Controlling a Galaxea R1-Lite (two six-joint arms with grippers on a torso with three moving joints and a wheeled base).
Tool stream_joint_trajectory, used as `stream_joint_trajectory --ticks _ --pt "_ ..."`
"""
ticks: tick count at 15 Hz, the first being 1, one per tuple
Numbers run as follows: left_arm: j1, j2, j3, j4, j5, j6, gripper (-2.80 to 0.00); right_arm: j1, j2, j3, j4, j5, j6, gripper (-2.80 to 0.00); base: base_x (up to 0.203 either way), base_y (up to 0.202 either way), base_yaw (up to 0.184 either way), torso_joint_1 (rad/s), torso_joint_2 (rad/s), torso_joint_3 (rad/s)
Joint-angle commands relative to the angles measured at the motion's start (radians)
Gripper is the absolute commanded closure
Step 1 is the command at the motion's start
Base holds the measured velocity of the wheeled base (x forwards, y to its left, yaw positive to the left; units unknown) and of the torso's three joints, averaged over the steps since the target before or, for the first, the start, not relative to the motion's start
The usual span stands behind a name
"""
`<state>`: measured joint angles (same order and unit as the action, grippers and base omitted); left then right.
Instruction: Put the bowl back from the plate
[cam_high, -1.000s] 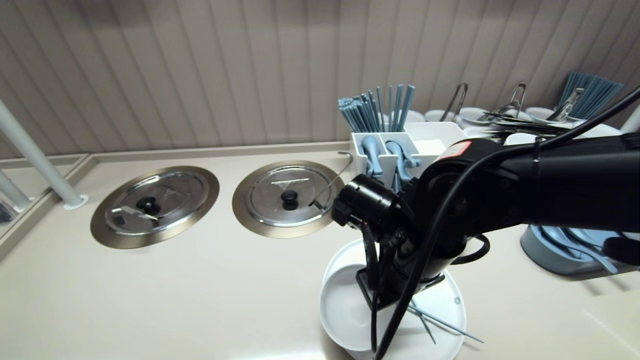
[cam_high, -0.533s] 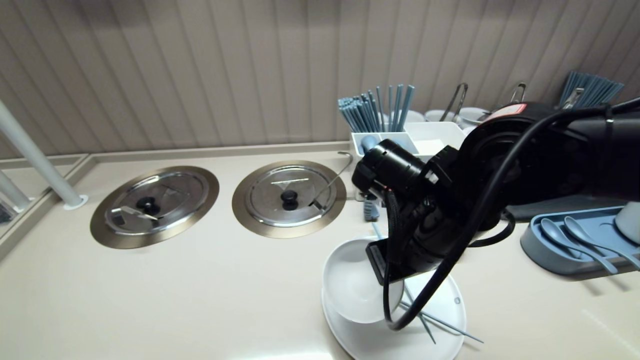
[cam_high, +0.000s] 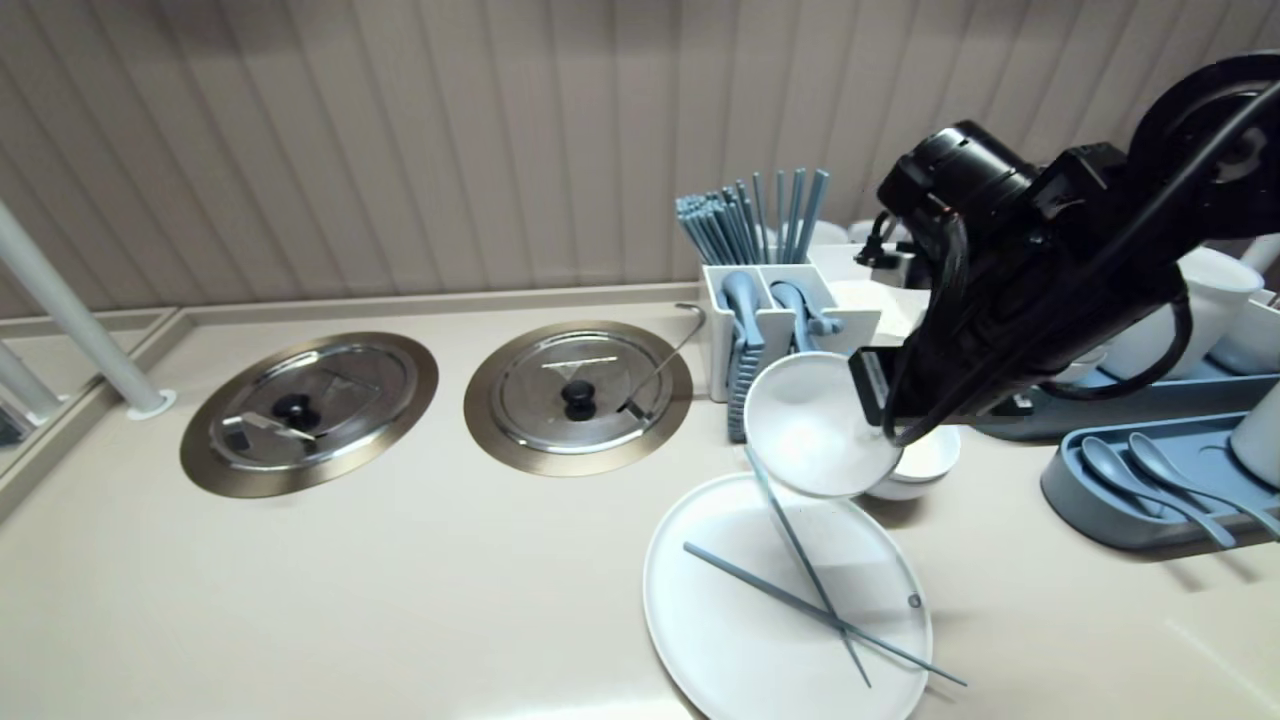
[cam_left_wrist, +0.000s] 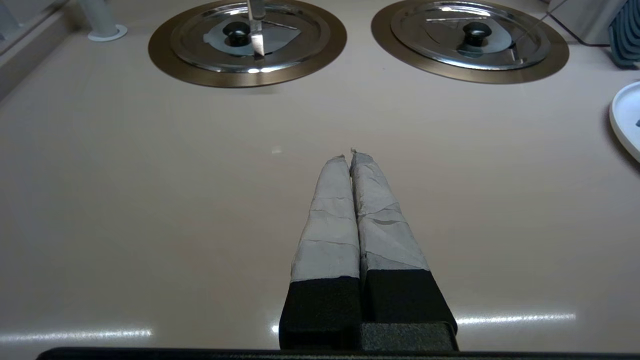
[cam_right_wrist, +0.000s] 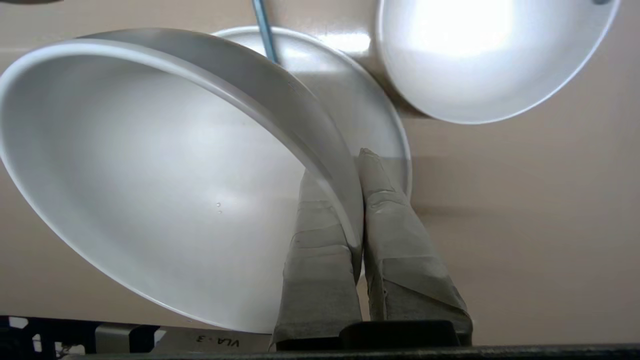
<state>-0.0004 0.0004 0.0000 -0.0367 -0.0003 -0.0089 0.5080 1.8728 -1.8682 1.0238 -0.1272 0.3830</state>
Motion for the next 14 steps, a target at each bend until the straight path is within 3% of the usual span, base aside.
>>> stream_joint_trajectory --ticks 1,8,14 --pt "-0.001 0.0 0.008 0.0 0.0 0.0 0.0 -0.066 -0.007 -0.036 0.015 0.012 -0.013 0.0 0.0 0.0 0.0 0.0 0.0 0.0" --pt "0.0 0.0 0.008 0.0 0.0 0.0 0.0 -0.267 0.09 -0.101 0.01 0.084 -0.106 0.0 0.0 0.0 0.0 0.0 0.0 0.0" --pt "-0.001 0.0 0.008 0.0 0.0 0.0 0.0 -0.322 0.137 -0.1 -0.025 0.086 -0.147 0.0 0.0 0.0 0.0 0.0 0.0 0.0"
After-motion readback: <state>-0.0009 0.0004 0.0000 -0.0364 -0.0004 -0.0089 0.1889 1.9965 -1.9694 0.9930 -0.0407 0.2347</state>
